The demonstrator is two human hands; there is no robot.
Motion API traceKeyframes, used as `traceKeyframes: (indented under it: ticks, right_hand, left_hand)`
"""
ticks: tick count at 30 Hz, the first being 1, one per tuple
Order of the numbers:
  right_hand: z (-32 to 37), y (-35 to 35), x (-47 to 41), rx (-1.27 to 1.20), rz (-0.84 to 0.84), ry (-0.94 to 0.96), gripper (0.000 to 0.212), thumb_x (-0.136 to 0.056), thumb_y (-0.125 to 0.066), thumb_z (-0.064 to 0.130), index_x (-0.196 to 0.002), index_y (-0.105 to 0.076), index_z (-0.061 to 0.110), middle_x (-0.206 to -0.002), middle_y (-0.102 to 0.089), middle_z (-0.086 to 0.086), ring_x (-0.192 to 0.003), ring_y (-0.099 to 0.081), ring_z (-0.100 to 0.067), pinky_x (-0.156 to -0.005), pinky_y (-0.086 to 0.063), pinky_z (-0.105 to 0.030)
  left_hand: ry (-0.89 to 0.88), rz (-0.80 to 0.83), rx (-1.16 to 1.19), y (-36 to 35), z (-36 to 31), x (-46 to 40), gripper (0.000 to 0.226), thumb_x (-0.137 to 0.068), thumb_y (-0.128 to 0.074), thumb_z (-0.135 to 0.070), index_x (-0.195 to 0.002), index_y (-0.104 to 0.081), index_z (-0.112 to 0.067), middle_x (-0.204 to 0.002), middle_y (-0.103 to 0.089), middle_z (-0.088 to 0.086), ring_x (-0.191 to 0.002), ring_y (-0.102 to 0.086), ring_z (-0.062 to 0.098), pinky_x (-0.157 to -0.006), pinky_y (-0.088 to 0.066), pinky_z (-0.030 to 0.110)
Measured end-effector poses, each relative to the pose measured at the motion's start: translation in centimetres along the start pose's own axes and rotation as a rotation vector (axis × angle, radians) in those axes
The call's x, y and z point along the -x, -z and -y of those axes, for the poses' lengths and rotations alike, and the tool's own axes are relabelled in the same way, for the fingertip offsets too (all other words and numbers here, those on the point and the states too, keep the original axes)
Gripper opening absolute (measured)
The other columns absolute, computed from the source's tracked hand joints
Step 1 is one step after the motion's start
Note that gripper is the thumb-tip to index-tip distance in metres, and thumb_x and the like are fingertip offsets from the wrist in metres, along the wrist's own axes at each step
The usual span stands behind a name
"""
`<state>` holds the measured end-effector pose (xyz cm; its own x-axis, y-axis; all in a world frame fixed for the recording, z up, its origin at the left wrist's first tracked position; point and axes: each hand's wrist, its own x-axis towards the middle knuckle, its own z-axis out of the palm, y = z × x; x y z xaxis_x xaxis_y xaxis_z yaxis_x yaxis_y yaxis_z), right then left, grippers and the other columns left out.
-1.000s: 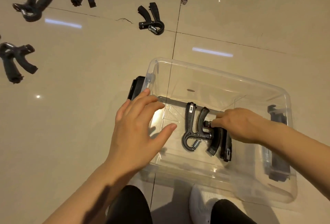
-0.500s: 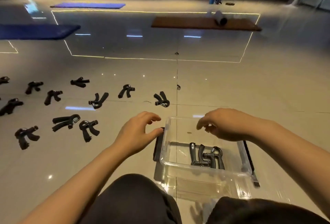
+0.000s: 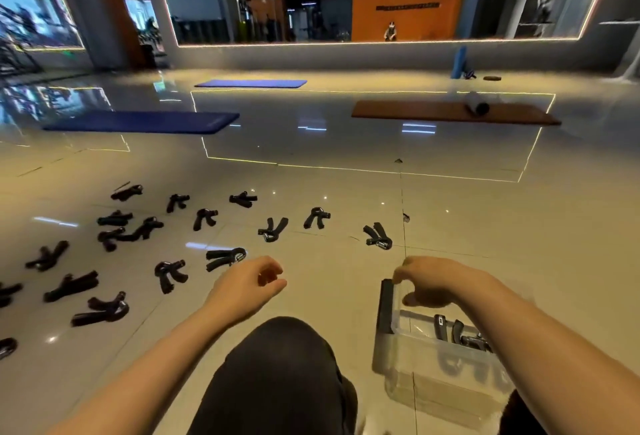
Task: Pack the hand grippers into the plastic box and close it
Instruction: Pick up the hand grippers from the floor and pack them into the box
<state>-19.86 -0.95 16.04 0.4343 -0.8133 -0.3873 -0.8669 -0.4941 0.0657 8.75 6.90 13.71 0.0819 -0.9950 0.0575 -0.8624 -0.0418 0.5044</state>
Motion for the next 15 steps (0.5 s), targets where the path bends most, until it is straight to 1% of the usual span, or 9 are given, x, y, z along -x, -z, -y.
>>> traceKeyframes:
  ticks: [4, 6, 9, 13, 15]
  right_hand:
    - [2.4, 0.8, -3.1, -0.038, -0.047, 0.01, 0.051, -0.09, -0.057, 0.036, -0.138, -0.041, 0.026, -0.141, -0.04, 0.0, -0.124, -0.044, -0.022, -0.102, -0.04, -0.036]
    - [4.6, 1.2, -5.7, -0.082, -0.054, 0.069, 0.051, -0.091, -0.057, 0.037, -0.138, -0.042, 0.027, -0.141, -0.039, 0.0, -0.125, -0.043, -0.021, -0.103, -0.039, -0.035]
    - [8.5, 1.6, -10.2, -0.114, -0.064, 0.179, 0.047, -0.092, -0.055, 0.037, -0.137, -0.044, 0.026, -0.14, -0.041, 0.002, -0.121, -0.046, -0.019, -0.101, -0.039, -0.032]
    - [12.9, 3.3, -15.6, -0.021, -0.011, 0.277, 0.049, -0.091, -0.057, 0.034, -0.137, -0.043, 0.024, -0.141, -0.039, 0.0, -0.124, -0.044, -0.021, -0.103, -0.039, -0.035]
    - [14.6, 5.9, -17.9, 0.052, -0.024, 0.299, 0.049, -0.091, -0.057, 0.035, -0.136, -0.044, 0.022, -0.14, -0.041, -0.003, -0.126, -0.043, -0.022, -0.104, -0.037, -0.034]
  left_hand:
    - [0.091, -0.066, -0.001, 3.1, 4.3, 0.5, 0.026, -0.087, -0.061, -0.037, -0.11, -0.06, -0.025, -0.092, -0.06, -0.014, -0.086, -0.058, 0.003, -0.082, -0.052, 0.029]
    - [0.132, -0.092, 0.014, 4.0, 7.0, 0.6, 0.026, -0.088, -0.06, -0.035, -0.111, -0.06, -0.024, -0.096, -0.06, -0.012, -0.089, -0.058, 0.004, -0.083, -0.052, 0.03]
    - [0.201, -0.119, -0.02, 4.7, 11.9, 0.7, 0.025, -0.09, -0.057, -0.035, -0.112, -0.061, -0.025, -0.101, -0.062, -0.011, -0.089, -0.056, 0.004, -0.081, -0.049, 0.026]
    - [0.316, -0.132, 0.002, 6.5, 16.6, 0.9, 0.024, -0.093, -0.053, -0.032, -0.115, -0.06, -0.024, -0.104, -0.062, -0.008, -0.091, -0.054, 0.006, -0.081, -0.045, 0.025]
    - [0.338, -0.151, 0.015, 8.1, 18.3, 0.9, 0.024, -0.092, -0.055, -0.031, -0.114, -0.06, -0.024, -0.108, -0.063, -0.005, -0.094, -0.056, 0.008, -0.086, -0.048, 0.03]
